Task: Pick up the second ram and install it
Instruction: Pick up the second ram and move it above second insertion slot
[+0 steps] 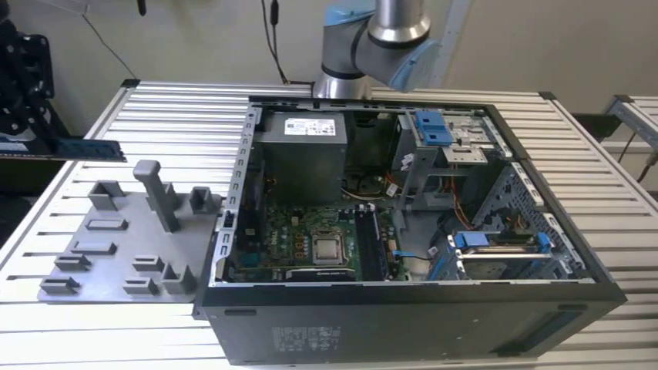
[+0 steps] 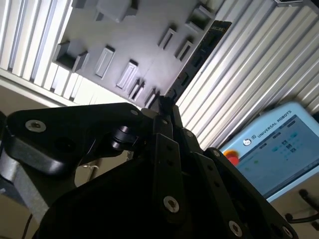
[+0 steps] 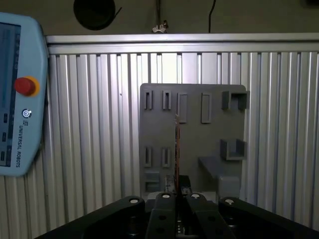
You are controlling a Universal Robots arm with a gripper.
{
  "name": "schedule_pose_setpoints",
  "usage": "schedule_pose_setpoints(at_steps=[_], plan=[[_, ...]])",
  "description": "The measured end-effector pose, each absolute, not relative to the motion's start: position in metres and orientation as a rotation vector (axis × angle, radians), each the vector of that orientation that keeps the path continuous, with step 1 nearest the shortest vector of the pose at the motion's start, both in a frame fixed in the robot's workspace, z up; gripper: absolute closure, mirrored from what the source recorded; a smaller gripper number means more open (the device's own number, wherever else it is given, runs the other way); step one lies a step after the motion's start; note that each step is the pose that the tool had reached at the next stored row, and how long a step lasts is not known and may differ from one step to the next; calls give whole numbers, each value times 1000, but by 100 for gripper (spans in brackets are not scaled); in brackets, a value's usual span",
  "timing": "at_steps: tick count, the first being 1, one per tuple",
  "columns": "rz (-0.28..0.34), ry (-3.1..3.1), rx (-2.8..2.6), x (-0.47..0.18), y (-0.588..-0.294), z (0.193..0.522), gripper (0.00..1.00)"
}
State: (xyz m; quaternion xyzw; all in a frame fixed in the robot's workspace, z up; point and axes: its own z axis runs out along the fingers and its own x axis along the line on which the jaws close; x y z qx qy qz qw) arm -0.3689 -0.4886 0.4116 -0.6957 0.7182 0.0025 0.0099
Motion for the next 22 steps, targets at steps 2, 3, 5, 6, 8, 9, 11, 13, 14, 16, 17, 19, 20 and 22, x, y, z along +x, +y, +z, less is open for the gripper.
schedule_pose_setpoints(at_steps=[2,3,5,6,8,9,11,13,14,16,17,19,20,22], plan=[[10,2243,-2173,-365,-489,412,86],[11,2244,-2173,-363,-489,412,86],[12,2244,-2174,-359,-489,412,86],[12,2245,-2174,-357,-489,412,86],[13,2245,-2175,-353,-489,412,86],[14,2245,-2175,-351,-489,412,86],[15,2246,-2175,-347,-489,413,86],[15,2245,-2176,-345,-489,414,86],[15,2245,-2176,-344,-489,414,86],[15,2244,-2177,-343,-489,416,86],[15,2244,-2177,-342,-489,417,86],[15,2243,-2177,-341,-489,419,86],[15,2243,-2177,-339,-489,419,86],[16,2243,-2178,-336,-489,420,86]])
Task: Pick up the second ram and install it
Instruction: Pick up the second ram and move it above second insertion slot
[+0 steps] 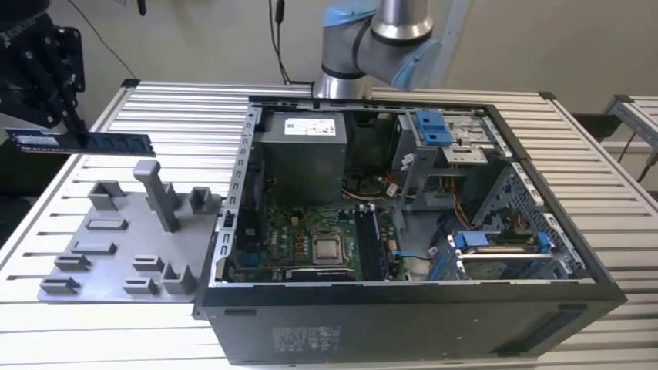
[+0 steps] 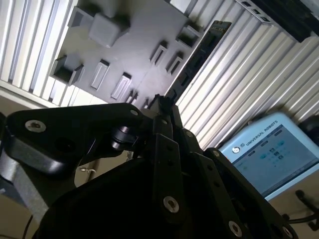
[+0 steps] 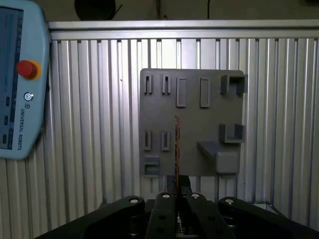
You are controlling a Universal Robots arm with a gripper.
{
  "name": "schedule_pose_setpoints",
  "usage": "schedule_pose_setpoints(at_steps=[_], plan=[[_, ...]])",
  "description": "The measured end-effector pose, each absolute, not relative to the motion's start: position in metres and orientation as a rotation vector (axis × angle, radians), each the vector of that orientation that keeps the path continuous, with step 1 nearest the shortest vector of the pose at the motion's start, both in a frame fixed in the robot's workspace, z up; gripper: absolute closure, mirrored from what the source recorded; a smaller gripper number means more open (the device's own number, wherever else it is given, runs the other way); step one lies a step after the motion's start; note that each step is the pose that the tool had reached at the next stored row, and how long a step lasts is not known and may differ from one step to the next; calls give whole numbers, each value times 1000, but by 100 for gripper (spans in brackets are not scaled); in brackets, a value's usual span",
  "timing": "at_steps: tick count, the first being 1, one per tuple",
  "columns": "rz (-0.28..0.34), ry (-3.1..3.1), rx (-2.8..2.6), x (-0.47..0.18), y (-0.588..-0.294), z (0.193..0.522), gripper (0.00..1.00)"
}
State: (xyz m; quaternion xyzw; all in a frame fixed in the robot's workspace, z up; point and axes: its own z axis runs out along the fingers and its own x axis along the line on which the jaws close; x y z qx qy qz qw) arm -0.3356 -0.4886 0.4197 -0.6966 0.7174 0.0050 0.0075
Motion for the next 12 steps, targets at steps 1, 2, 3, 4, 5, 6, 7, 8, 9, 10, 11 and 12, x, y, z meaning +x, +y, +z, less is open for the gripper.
schedule_pose_setpoints(at_steps=[1,2,3,4,5,6,7,8,9,10,11,12], plan=[[16,2243,-2178,-333,-489,420,86],[17,2243,-2179,-331,-489,420,86],[17,2243,-2179,-328,-489,420,86],[17,2243,-2180,-325,-489,420,86],[18,2243,-2180,-322,-489,420,86],[18,2243,-2181,-319,-489,420,86],[19,2242,-2182,-317,-489,420,86],[19,2242,-2182,-314,-489,420,86],[19,2242,-2182,-312,-489,420,86],[19,2242,-2183,-310,-489,420,86],[19,2241,-2183,-308,-489,420,86],[19,2241,-2184,-306,-489,420,86]])
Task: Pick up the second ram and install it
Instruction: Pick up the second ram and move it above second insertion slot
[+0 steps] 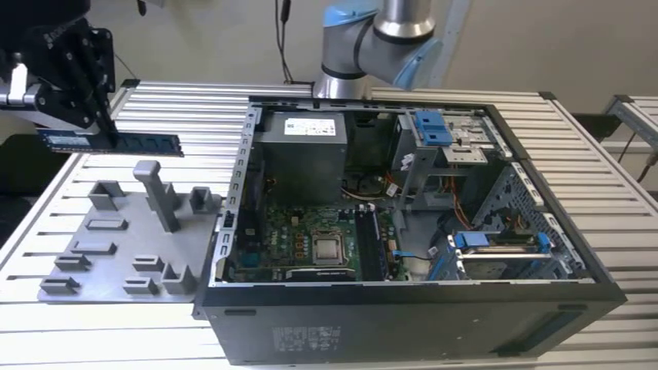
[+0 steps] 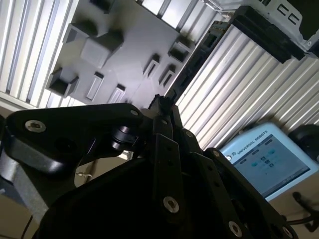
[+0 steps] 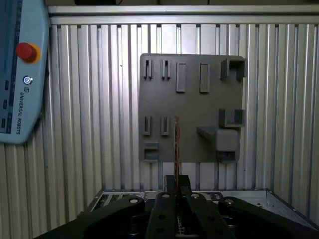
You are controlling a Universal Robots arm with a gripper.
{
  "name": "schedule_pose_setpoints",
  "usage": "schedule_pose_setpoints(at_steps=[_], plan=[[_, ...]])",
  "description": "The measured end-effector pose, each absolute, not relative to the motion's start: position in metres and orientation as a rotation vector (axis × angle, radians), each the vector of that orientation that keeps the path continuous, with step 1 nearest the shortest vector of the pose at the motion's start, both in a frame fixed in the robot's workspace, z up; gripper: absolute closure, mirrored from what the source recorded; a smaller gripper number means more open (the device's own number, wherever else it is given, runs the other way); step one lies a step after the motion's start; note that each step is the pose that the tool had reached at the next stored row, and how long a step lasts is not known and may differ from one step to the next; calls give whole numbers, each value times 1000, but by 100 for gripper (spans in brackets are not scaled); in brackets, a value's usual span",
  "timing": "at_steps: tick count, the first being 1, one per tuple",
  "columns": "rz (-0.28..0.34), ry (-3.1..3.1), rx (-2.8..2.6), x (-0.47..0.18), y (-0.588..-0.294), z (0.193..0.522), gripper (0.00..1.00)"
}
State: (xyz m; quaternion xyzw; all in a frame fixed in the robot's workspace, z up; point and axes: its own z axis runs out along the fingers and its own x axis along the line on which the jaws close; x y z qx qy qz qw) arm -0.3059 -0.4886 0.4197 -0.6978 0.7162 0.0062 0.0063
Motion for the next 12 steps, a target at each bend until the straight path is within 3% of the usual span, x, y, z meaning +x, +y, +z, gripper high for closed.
schedule_pose_setpoints(at_steps=[12], plan=[[20,2237,-2188,-281,-489,420,86]])
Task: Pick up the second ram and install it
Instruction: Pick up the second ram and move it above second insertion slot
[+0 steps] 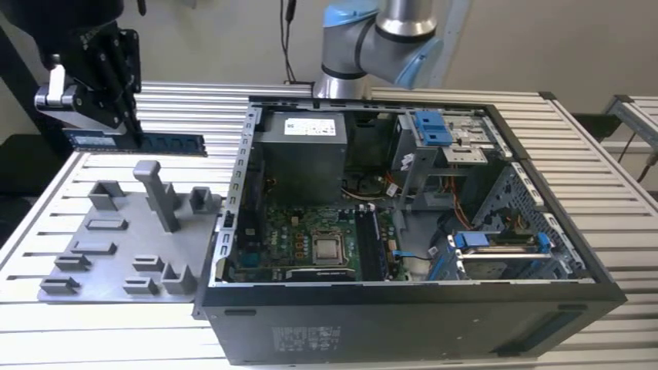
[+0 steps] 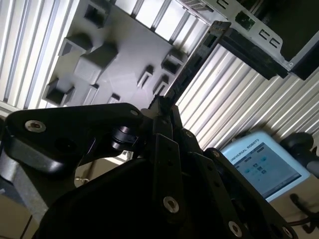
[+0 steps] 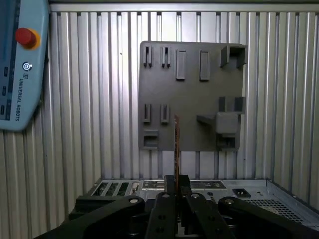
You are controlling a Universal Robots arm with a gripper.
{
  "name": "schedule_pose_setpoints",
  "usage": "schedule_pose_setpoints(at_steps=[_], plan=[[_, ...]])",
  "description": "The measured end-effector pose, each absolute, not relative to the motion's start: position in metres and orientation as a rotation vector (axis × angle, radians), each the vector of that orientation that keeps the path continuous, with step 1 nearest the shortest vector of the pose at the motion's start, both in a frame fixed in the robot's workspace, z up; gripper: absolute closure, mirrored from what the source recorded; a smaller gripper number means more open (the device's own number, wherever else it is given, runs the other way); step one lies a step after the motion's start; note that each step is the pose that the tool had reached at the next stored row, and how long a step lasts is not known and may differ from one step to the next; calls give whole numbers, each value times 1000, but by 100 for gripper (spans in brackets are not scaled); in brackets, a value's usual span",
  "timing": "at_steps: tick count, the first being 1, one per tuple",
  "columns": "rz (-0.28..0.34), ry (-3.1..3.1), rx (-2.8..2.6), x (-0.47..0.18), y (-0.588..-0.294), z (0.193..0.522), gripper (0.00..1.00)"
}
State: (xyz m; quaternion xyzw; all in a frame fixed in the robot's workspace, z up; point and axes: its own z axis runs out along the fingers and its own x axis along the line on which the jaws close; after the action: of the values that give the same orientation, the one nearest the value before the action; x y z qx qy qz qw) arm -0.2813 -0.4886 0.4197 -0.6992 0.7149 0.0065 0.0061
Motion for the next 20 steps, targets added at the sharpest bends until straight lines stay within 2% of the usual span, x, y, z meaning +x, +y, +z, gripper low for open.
schedule_pose_setpoints(at_steps=[20], plan=[[20,2228,-2198,-246,-489,420,86]])
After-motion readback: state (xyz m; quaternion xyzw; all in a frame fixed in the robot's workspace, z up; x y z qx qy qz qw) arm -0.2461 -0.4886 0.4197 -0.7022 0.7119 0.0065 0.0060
